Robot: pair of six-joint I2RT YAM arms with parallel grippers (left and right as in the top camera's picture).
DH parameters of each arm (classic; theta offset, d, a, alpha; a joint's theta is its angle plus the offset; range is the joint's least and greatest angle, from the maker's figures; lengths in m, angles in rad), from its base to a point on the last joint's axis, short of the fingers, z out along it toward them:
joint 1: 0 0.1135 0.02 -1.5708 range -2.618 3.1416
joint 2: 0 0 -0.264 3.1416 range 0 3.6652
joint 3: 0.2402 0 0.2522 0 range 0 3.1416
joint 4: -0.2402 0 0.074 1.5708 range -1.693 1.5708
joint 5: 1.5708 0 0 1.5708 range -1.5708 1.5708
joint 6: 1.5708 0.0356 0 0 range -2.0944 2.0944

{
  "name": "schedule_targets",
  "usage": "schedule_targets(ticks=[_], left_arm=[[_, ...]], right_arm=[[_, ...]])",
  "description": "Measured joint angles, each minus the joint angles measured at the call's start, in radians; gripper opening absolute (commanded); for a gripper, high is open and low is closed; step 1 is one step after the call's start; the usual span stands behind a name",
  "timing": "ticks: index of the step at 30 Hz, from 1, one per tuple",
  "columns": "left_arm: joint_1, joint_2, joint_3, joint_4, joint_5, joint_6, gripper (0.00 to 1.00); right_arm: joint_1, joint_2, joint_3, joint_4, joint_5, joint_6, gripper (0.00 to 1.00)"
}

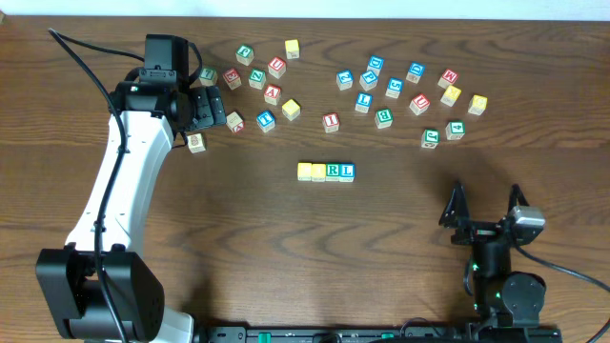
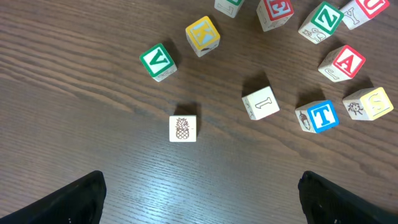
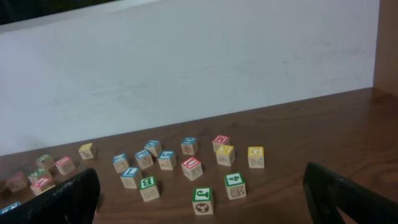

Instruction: Spell out CORL

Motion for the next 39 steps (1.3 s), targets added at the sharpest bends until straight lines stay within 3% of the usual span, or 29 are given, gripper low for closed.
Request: schedule_targets(ticks=[8,39], left_arm=[[0.0,0.0,0.0,0.0,0.0,0.0,0.98],[0.002,-0.002,0.0,-0.003,-0.007,0.0,0.98]], right_arm=[[0.0,-0.068,-0.047,-0.164,-0.005,0.0,0.99],[0.0,-0.067,-0.046,-0.164,-0.022,0.0,0.99]])
